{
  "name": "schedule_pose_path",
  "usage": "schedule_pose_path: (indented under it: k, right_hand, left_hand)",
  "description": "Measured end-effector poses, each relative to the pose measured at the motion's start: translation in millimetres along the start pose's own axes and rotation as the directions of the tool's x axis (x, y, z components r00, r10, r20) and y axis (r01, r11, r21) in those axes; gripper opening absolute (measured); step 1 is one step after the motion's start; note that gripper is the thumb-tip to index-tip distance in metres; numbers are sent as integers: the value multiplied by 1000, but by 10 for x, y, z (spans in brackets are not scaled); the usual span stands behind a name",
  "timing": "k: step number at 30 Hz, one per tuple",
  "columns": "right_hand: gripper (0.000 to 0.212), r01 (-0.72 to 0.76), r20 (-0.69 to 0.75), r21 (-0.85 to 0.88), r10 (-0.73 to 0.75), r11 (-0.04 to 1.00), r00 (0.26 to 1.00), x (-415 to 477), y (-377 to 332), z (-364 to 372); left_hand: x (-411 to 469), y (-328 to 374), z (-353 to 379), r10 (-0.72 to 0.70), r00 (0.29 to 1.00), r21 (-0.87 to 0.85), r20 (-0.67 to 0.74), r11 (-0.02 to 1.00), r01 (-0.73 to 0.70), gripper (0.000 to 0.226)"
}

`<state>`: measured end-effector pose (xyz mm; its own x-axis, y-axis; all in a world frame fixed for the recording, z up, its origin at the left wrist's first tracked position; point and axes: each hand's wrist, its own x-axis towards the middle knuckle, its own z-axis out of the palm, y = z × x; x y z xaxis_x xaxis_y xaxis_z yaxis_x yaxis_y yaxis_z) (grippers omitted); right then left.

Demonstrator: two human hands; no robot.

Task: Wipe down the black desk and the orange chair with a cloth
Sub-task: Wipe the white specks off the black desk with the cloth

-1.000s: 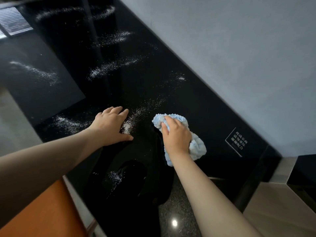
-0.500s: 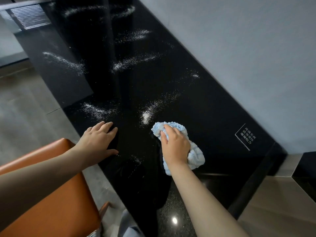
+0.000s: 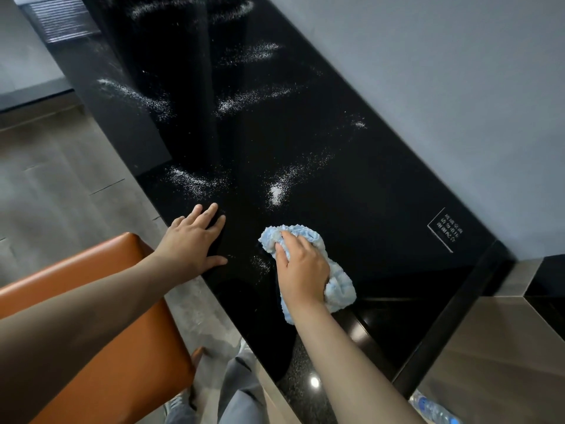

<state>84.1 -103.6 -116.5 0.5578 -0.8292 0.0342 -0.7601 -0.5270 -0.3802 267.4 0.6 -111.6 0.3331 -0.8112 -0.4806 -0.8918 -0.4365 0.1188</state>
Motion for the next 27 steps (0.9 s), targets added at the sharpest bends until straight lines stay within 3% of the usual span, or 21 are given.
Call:
schedule_pose_path:
  k: [12, 27]
  right_hand:
    - [29, 5, 30, -3, -5, 1000, 1000, -413, -285, 64]
    - [28, 5, 75, -3, -5, 1000, 997, -1002, -718, 175]
  left_hand:
    - [79, -211, -87, 99, 993, 59, 64, 993, -103, 97]
    - [11, -208, -337, 114, 974, 151, 194, 978, -145, 99]
